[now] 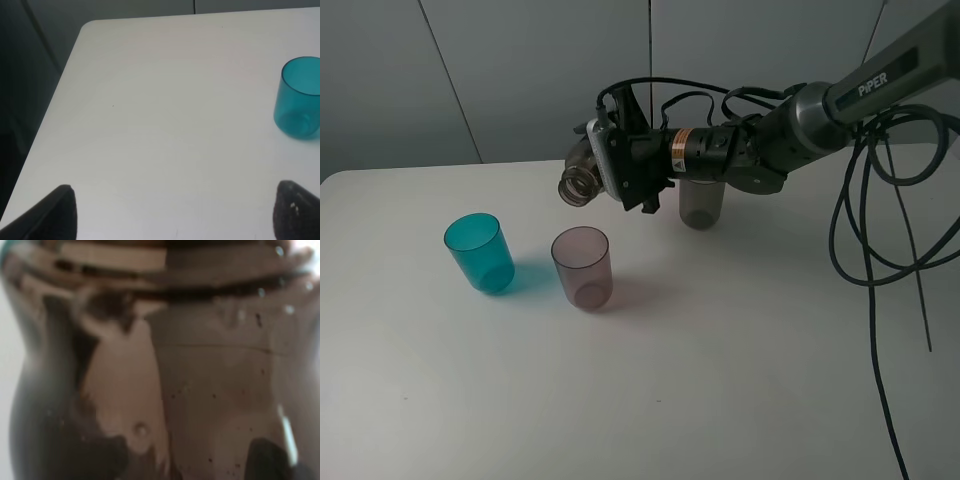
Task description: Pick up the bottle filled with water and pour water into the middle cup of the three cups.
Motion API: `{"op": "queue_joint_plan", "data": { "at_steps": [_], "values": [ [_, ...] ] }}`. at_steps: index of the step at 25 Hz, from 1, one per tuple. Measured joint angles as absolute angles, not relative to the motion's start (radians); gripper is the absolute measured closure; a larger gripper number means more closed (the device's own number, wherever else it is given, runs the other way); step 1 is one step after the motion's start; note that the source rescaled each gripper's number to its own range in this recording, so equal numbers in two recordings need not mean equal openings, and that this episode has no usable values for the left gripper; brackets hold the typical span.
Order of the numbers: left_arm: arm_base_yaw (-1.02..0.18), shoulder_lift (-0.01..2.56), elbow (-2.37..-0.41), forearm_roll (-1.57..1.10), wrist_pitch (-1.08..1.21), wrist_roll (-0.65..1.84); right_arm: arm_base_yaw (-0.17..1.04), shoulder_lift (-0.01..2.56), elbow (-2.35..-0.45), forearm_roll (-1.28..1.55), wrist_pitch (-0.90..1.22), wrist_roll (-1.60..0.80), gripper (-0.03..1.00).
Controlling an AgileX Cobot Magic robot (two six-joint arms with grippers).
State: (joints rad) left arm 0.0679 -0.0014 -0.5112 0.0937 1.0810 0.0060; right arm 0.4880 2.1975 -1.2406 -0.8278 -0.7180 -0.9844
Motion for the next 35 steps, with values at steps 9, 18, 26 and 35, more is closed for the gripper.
{"op": "queue_joint_plan", "data": {
  "at_steps": [9, 18, 26, 35],
  "values": [
    [0.068, -0.001, -0.511, 0.094, 1.081, 0.006, 0.502, 2.197, -1.241, -0.828, -0.718, -1.036, 0.95],
    [0.068, -0.001, -0.511, 0.094, 1.081, 0.006, 0.507, 2.197, -1.241, -0.829, -0.720, -1.092, 0.95],
    [0.068, -0.001, -0.511, 0.094, 1.081, 0.006, 0.507, 2.197, -1.241, -0.829, -0.720, -1.138, 0.95],
    [0.068, -0.001, -0.511, 0.094, 1.081, 0.006, 0.507, 2.197, -1.241, -0.829, -0.720, -1.184, 0.95]
  ]
}}
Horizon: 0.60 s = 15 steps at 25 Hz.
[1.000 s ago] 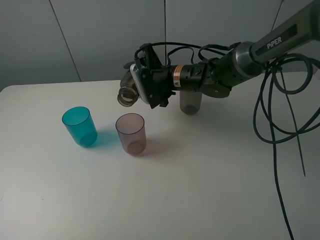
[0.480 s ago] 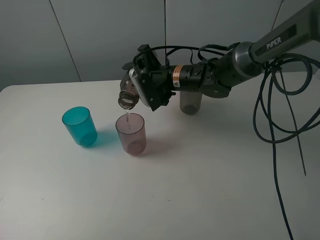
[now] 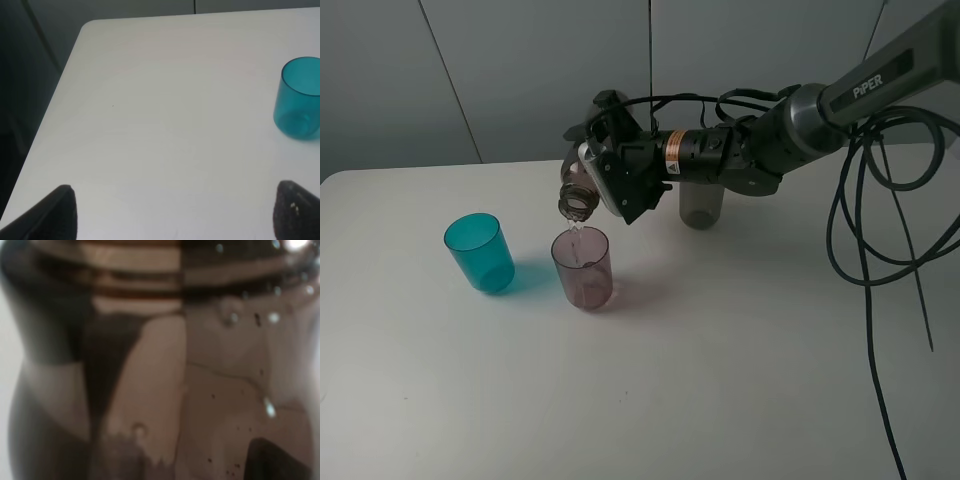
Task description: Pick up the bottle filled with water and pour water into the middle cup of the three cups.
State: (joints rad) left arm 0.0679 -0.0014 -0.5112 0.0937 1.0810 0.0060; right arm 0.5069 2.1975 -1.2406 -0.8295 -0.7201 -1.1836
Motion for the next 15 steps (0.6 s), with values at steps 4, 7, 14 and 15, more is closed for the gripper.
{"op": "queue_joint_plan", "data": {
  "at_steps": [4, 7, 14, 15],
  "values": [
    [0.068, -0.001, -0.511, 0.094, 1.081, 0.006, 0.507, 2.197, -1.241, -0.822, -0.720, -1.209, 0.95],
    [0.068, -0.001, -0.511, 0.094, 1.081, 0.006, 0.507, 2.197, -1.241, -0.810, -0.720, -1.231, 0.95],
    [0.068, -0.001, -0.511, 0.094, 1.081, 0.006, 0.507, 2.197, -1.241, -0.792, -0.720, -1.278, 0.95],
    [0.068, -0.001, -0.511, 0.094, 1.081, 0.006, 0.507, 2.197, -1.241, -0.792, -0.720, -1.286, 0.95]
  ]
}}
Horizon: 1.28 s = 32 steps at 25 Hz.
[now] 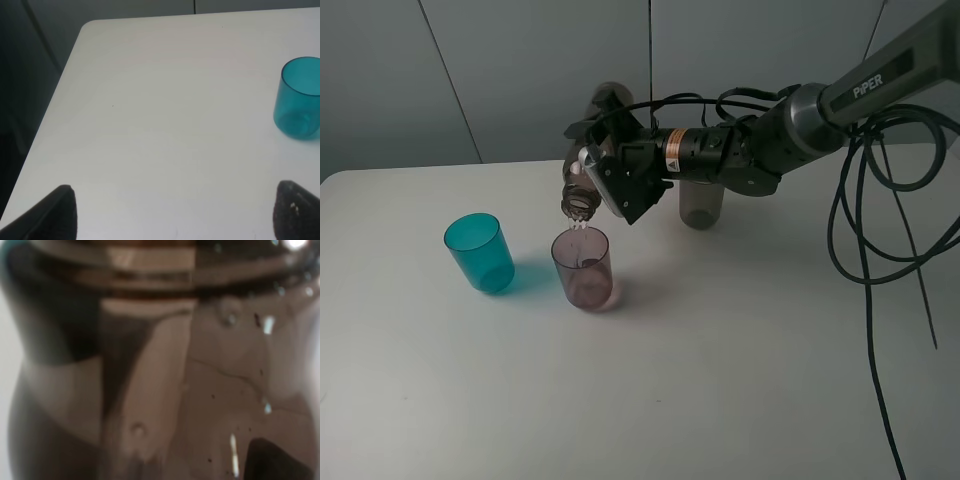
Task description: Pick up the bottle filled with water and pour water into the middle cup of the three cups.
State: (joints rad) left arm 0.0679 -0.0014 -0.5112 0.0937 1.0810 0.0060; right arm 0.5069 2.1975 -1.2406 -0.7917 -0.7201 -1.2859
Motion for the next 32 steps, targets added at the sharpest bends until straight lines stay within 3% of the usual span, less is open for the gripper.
{"op": "queue_joint_plan", "data": {
  "at_steps": [32],
  "values": [
    [0.068, -0.001, -0.511, 0.094, 1.081, 0.006, 0.507, 2.197, -1.241, -0.800, -0.728, -1.392, 0.95]
  ]
}}
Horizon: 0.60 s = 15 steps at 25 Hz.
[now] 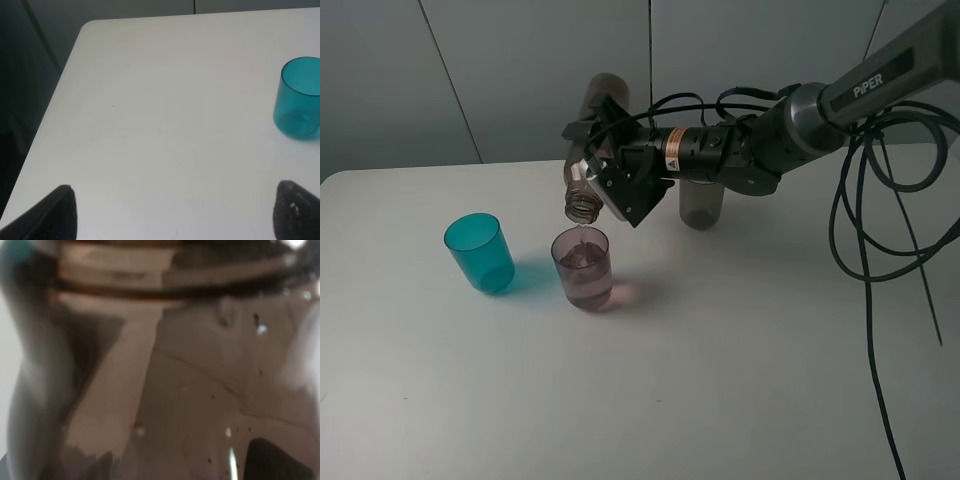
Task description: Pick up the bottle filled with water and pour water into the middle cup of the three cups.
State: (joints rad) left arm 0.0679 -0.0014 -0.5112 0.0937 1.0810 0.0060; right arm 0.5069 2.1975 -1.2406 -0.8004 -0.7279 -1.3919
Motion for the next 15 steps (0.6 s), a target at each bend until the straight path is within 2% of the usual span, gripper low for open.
{"op": "queue_joint_plan", "data": {
  "at_steps": [15],
  "values": [
    [0.068, -0.001, -0.511, 0.094, 1.081, 0.006, 0.507, 2.197, -1.241, -0.883, -0.765, -1.417, 0.95]
  ]
}}
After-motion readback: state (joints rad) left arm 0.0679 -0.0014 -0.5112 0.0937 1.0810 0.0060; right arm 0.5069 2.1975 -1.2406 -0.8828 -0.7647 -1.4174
